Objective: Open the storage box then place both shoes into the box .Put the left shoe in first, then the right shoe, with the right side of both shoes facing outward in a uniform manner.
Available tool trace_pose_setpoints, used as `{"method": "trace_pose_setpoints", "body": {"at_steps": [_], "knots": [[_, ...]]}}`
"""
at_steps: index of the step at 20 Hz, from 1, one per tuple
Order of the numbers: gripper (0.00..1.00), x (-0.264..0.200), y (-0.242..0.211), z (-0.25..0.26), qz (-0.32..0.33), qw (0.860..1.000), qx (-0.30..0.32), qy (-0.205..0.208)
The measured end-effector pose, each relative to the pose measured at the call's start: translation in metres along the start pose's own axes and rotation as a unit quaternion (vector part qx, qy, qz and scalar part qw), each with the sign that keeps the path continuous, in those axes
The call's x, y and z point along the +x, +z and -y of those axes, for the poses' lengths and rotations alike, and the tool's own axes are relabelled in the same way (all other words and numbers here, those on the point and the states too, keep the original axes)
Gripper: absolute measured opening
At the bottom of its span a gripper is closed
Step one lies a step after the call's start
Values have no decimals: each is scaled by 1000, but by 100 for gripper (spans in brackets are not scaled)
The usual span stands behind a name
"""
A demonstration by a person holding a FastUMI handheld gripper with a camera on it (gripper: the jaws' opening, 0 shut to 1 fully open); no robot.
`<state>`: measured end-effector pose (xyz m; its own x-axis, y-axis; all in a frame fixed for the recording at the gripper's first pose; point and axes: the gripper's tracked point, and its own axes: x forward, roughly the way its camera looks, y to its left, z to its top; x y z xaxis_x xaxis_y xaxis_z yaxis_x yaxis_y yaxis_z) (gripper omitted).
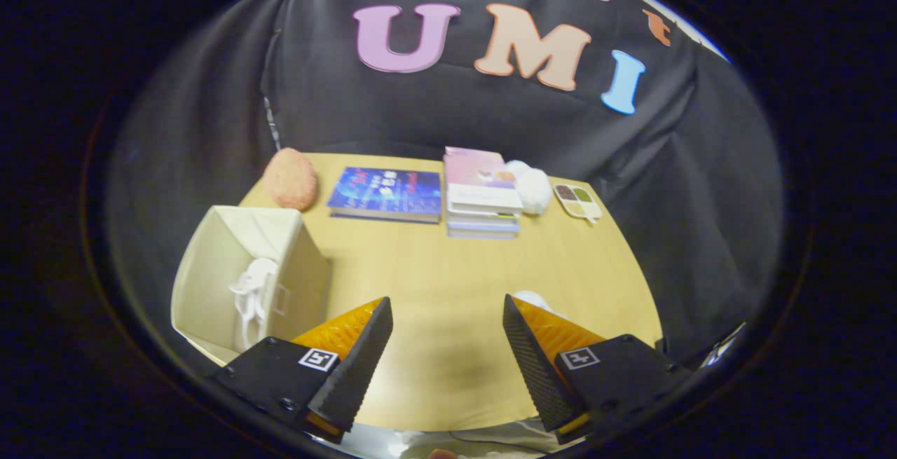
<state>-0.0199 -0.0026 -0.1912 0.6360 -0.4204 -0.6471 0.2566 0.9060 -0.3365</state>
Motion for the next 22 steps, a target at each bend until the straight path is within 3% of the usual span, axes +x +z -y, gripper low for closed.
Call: {"method": "trace_pose_setpoints", "body": {"at_steps": [5, 9, 15, 22], "knots": [[98, 22, -58, 105, -73, 993, -26, -85], [98, 39, -96, 157, -113, 986, -24, -117], [97, 68, -157, 186, -157, 979, -27, -123], [97, 115, -178, 181, -162, 980, -36, -108]]}}
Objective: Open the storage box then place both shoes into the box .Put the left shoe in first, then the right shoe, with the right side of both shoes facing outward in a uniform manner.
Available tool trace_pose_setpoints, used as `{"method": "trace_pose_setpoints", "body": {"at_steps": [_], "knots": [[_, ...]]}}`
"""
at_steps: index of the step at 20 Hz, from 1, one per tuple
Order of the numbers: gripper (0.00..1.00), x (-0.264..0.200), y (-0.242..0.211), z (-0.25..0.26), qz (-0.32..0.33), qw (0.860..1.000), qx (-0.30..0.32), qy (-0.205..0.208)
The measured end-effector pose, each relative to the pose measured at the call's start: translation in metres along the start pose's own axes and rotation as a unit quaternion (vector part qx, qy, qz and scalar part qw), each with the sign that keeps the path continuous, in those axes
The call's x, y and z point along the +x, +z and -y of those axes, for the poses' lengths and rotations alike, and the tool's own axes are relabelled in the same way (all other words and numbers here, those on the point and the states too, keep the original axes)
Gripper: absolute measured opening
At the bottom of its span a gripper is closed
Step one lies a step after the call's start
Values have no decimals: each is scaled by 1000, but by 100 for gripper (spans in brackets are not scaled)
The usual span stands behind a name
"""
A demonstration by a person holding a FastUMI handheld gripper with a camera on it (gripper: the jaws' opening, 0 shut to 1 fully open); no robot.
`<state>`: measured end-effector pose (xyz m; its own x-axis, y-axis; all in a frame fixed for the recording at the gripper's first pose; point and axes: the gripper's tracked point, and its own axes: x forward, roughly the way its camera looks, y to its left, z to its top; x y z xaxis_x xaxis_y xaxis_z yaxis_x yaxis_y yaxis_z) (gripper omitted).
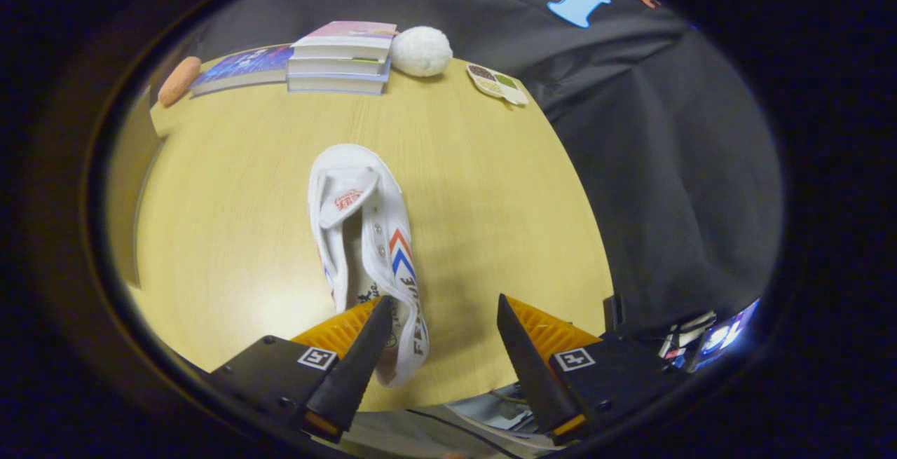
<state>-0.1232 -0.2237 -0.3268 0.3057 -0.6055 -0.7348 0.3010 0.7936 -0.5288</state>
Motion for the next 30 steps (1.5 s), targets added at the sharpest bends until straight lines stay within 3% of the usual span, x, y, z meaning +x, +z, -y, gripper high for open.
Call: {"method": "trace_pose_setpoints", "body": {"at_steps": [11, 17, 20, 23, 24, 26, 30], "knots": [[90, 47, 31, -2, 39, 998, -45, -2], [74, 52, 40, -7, 91, 995, -40, 8], [66, 58, 33, -19, 100, 994, 2, 37], [59, 59, 33, -28, 100, 994, -9, 49], [41, 58, 32, -41, 94, 993, -11, 68], [6, 58, 32, -42, 90, 994, -29, 46], [3, 49, 41, -39, 122, 991, -49, 14]]}}
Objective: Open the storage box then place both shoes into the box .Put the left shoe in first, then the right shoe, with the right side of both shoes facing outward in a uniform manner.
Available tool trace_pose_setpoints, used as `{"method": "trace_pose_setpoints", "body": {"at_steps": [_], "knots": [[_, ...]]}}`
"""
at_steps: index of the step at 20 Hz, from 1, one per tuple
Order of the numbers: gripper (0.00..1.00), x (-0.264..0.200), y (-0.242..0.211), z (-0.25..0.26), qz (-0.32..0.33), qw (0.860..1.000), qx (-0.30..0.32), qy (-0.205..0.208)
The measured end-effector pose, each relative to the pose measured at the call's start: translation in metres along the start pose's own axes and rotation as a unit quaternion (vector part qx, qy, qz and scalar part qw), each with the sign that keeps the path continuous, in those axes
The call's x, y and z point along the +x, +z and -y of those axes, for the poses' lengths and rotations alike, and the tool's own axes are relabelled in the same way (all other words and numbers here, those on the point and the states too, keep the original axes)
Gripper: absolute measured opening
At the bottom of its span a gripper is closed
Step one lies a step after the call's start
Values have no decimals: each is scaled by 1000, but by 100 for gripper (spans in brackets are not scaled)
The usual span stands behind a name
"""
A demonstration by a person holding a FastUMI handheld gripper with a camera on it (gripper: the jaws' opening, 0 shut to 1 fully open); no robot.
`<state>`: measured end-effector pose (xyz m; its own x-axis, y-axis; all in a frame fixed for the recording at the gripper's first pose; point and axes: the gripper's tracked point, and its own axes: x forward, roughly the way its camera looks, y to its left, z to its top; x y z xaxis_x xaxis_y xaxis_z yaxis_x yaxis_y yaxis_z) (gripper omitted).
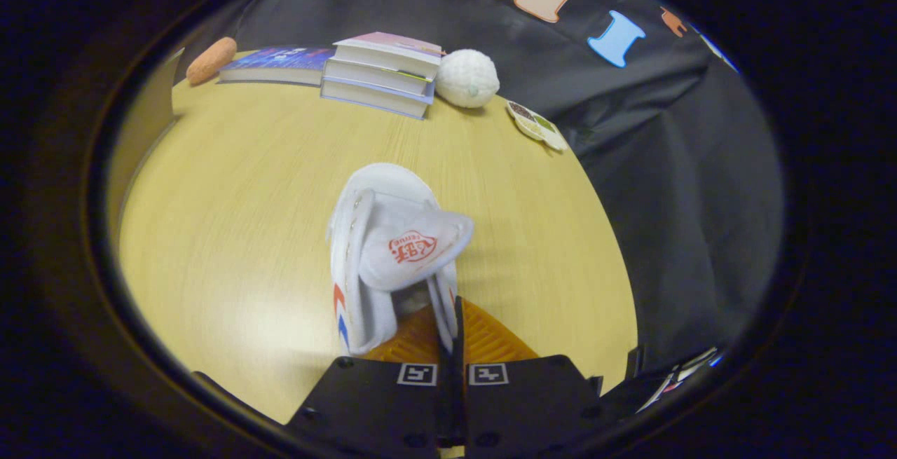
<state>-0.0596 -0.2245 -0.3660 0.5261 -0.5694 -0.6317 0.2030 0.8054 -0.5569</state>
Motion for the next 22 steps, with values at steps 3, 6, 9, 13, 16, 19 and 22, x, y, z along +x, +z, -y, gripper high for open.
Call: {"method": "trace_pose_setpoints", "body": {"at_steps": [3, 6, 9, 13, 16, 19, 22], "knots": [[3, -12, 12, 0, 23, 1000, 5, -10], [2, -27, 23, -4, 37, 998, -30, -32], [2, -49, 41, -10, 55, 994, -86, -46], [2, -97, 89, -16, 112, 986, -104, -61], [2, -145, 137, -16, 163, 977, -107, -87], [2, -195, 187, -30, 216, 966, -94, -103], [2, -250, 233, -52, 262, 957, -75, -101]]}}
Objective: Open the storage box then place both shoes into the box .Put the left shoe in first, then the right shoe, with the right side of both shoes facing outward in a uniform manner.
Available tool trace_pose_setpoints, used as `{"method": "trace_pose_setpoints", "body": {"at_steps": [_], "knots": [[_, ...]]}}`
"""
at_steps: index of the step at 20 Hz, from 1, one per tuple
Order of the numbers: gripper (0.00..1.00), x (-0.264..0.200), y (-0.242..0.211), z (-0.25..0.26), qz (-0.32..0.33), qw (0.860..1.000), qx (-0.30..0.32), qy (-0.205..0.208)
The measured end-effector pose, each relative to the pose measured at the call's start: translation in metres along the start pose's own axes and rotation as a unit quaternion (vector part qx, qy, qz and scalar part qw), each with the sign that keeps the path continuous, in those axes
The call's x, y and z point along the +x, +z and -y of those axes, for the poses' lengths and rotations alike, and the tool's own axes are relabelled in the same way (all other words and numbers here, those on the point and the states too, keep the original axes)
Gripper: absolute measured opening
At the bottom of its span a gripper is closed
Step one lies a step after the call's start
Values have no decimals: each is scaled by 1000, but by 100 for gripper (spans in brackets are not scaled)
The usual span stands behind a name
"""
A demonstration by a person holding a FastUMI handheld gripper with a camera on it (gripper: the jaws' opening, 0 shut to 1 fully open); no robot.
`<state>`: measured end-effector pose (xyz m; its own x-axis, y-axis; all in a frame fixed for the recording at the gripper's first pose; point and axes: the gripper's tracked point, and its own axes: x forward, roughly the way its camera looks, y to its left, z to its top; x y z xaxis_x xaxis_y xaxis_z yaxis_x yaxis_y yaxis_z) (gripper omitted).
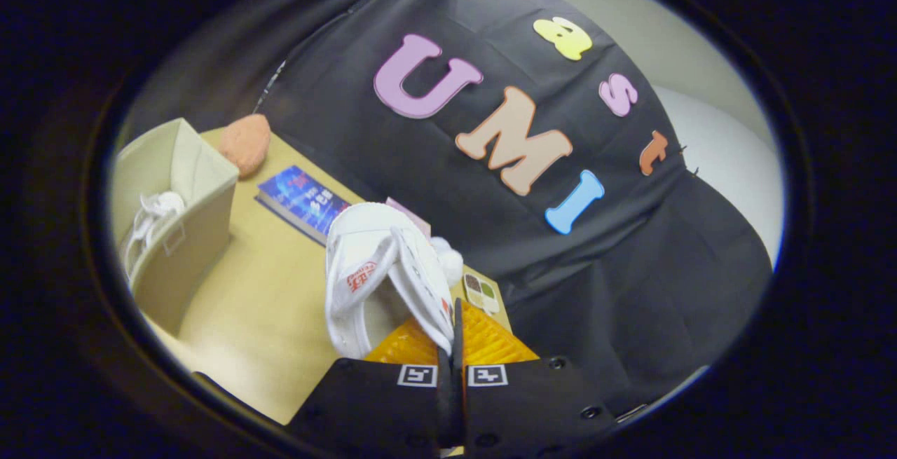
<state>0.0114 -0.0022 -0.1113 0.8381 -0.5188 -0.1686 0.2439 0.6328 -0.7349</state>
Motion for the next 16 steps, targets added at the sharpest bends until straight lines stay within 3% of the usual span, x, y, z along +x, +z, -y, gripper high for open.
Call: {"method": "trace_pose_setpoints", "body": {"at_steps": [4, 9, 12, 16], "knots": [[2, -27, 83, -37, 48, 998, 35, 14], [2, -60, 148, -119, 63, 989, 102, 84], [2, -71, 147, -176, 22, 983, 138, 122], [2, -68, 109, -232, -66, 971, 176, 147]]}}
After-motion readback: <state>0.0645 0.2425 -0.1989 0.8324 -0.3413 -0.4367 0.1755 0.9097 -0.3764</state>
